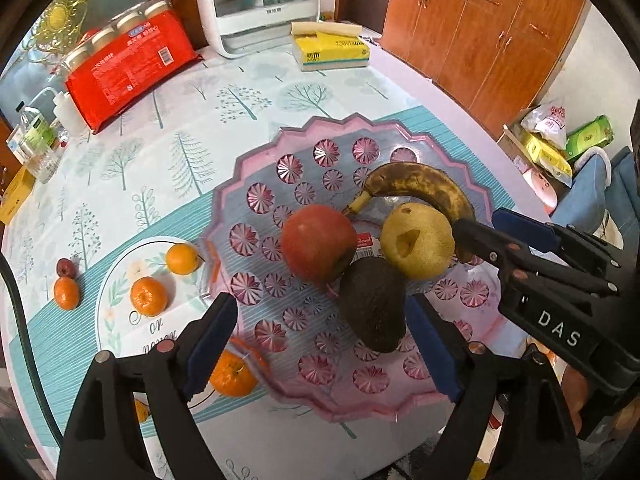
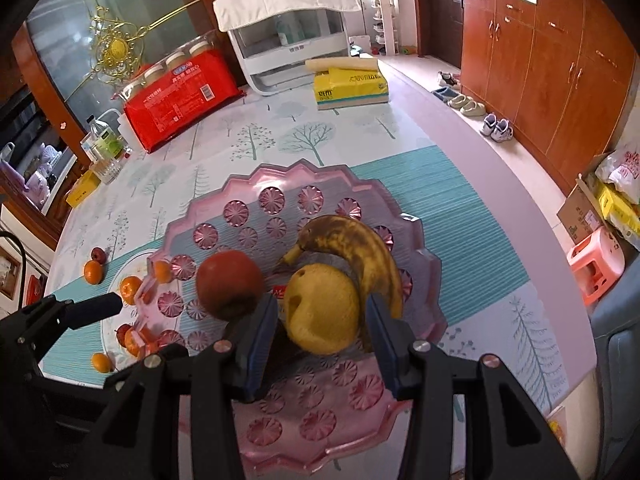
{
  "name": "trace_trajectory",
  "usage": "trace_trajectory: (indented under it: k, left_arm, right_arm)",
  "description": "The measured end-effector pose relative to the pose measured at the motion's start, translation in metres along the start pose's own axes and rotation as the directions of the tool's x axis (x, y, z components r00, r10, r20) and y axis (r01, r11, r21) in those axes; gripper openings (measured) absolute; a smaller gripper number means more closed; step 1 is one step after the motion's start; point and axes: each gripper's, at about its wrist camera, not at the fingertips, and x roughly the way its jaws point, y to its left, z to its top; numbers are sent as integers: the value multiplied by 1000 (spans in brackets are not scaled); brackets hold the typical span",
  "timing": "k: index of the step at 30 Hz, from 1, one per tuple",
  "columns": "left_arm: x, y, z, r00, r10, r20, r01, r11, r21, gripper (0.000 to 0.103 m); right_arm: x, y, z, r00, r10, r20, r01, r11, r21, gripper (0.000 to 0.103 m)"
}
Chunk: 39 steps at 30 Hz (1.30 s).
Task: Organize fruits
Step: 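Lower the avocado and banana into the bowl and open both tools, then withdraw both open tools from the bowl toward the mandarin plate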
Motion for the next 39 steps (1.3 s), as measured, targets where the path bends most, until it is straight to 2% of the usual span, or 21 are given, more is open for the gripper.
trace_trajectory:
  k: [11, 20, 27, 35, 39]
  left_arm:
    - [-42, 13, -10, 996, 16, 90, -17, 1000, 17, 86]
    - [-79, 48, -14, 985, 31, 167, -32, 999, 4, 86]
    - [-111, 99, -17, 975, 64, 212, -58, 998, -34, 86]
    - [-157, 186, -23, 952, 138, 273, -104, 985, -138, 87]
    - [-170, 227, -27, 941, 175, 289, -126, 976, -180, 90]
  right_arm:
    - [-30, 21, -7, 998, -13, 60, 14, 1000, -5, 46]
    - [-55, 48, -5, 992, -35, 117, 35, 999, 7, 46]
    - [-75, 83, -2, 985, -52, 166, 51, 999, 11, 46]
    - [-87, 128, -1, 979, -51, 196, 51, 999, 6, 46]
    - [-84, 153, -2, 980, -58, 191, 61, 998, -9, 46]
